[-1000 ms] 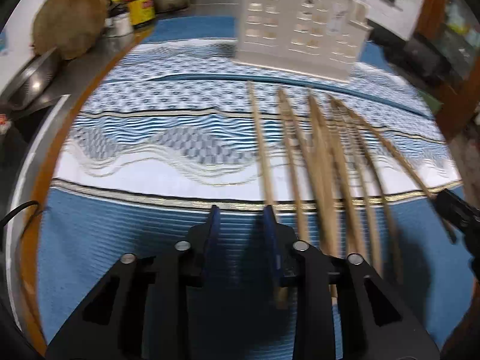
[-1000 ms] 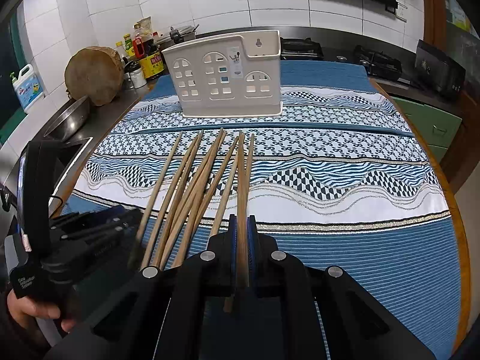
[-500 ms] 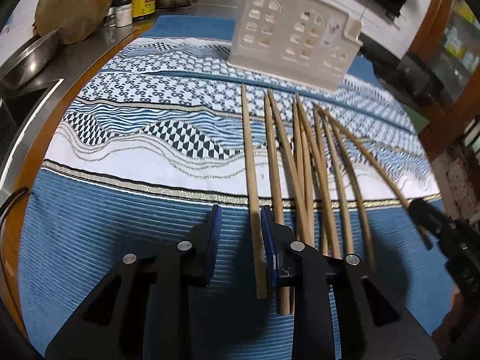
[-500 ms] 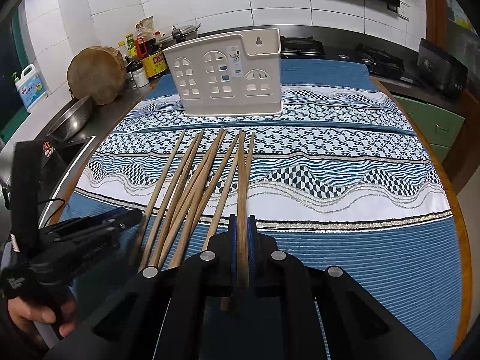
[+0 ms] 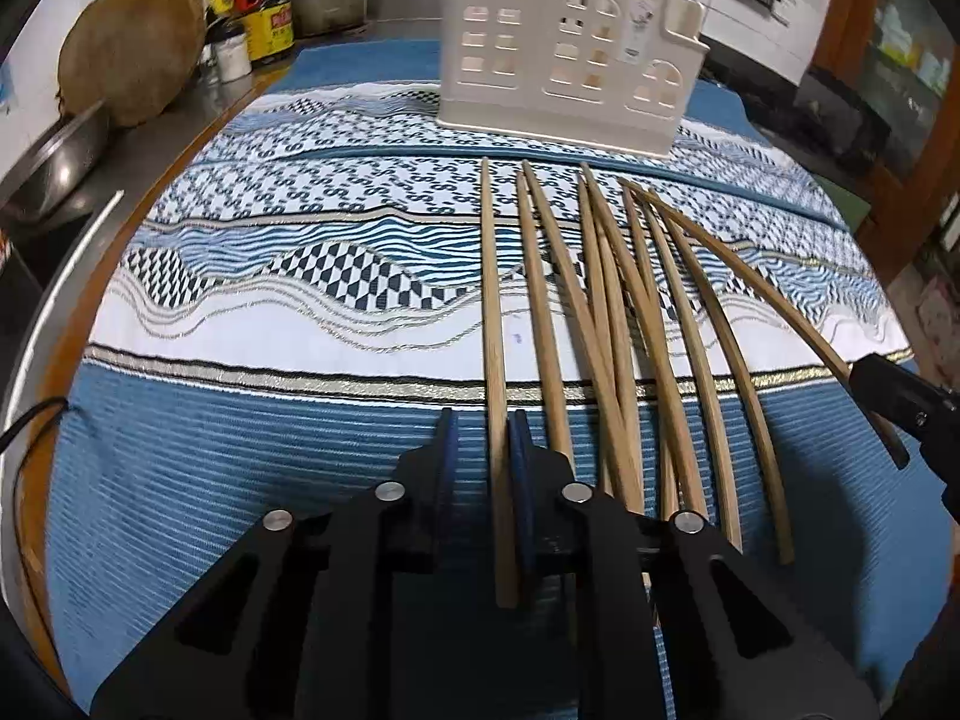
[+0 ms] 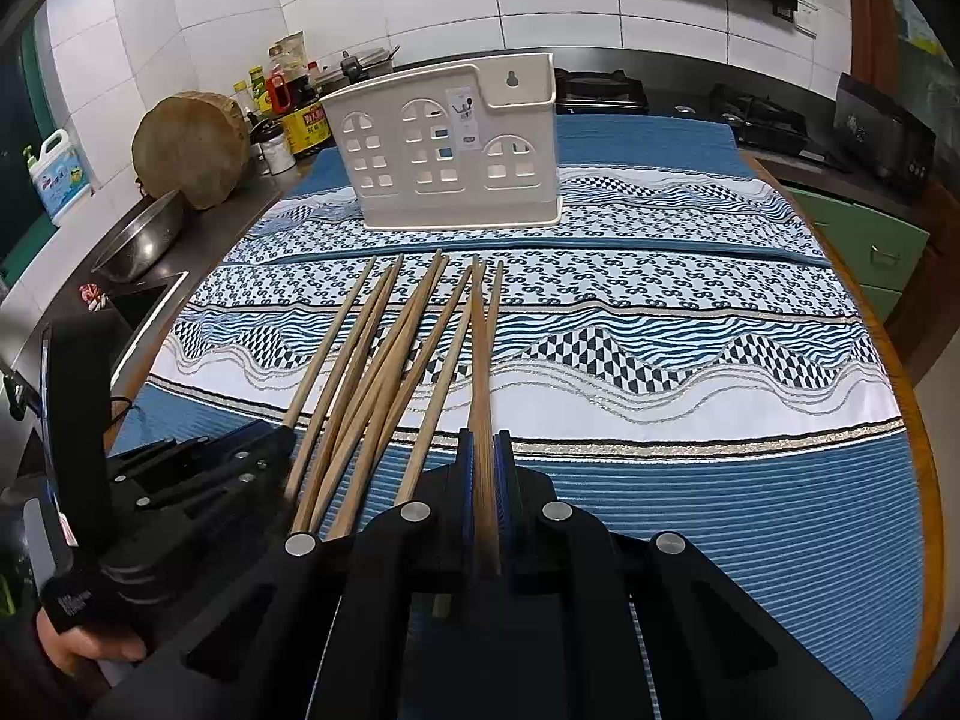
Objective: Organize utensils
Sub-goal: 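Lower the left gripper onto the pile and close on one chopstick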
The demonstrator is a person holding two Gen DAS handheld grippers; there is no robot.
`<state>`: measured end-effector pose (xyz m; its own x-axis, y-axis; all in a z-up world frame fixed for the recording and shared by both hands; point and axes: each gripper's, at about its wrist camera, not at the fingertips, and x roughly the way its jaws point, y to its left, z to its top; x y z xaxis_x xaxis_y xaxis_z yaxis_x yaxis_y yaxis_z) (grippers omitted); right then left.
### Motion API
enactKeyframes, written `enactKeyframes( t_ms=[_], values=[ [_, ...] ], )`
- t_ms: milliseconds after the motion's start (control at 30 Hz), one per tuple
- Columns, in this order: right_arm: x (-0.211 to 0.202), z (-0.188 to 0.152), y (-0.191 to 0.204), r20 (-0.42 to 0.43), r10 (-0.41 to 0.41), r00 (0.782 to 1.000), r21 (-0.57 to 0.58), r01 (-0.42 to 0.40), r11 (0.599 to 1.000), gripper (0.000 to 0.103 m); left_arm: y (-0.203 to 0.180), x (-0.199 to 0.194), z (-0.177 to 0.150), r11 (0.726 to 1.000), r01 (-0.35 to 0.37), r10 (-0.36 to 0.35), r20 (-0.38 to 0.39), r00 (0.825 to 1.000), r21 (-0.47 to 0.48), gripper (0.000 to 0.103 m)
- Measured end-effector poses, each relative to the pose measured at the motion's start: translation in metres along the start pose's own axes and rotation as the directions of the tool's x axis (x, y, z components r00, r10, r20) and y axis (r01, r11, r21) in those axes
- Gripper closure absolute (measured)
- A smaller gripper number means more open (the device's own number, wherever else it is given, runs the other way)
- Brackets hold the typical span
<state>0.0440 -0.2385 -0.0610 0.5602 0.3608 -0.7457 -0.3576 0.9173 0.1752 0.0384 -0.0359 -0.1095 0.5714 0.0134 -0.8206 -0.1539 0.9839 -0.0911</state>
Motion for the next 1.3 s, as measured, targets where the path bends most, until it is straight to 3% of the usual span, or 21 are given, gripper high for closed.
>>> enactKeyframes(
  t_ms=[233, 467, 600, 900, 1300],
  values=[
    [0.002, 0.000, 0.000, -0.004, 0.004, 1.000, 0.001, -0.004, 1.000, 0.096, -0.010, 0.001, -0.003, 0.998, -0.060, 0.059, 0.018, 0.998, 0.038, 0.091],
    [-0.002, 0.001, 0.000, 0.010, -0.003, 1.000, -0.001, 0.003, 1.000, 0.096, 0.005, 0.001, 0.002, 0.999, 0.029, -0.029, -0.013, 0.999, -0.015, 0.091],
    [-0.006, 0.002, -0.001, 0.023, -0.007, 1.000, -0.002, 0.007, 1.000, 0.096, 0.015, 0.002, 0.004, 0.995, 0.079, -0.080, -0.026, 0.996, -0.058, 0.097],
    [-0.009, 0.006, -0.001, 0.035, -0.006, 0.999, -0.004, 0.007, 1.000, 0.096, 0.022, 0.006, 0.006, 0.987, 0.142, -0.146, -0.045, 0.988, -0.075, 0.097],
    [-0.009, 0.006, -0.002, 0.038, -0.006, 0.999, 0.007, 0.006, 1.000, 0.096, 0.009, 0.005, 0.007, 0.995, 0.093, -0.091, -0.046, 0.995, 0.036, 0.095]
  ],
)
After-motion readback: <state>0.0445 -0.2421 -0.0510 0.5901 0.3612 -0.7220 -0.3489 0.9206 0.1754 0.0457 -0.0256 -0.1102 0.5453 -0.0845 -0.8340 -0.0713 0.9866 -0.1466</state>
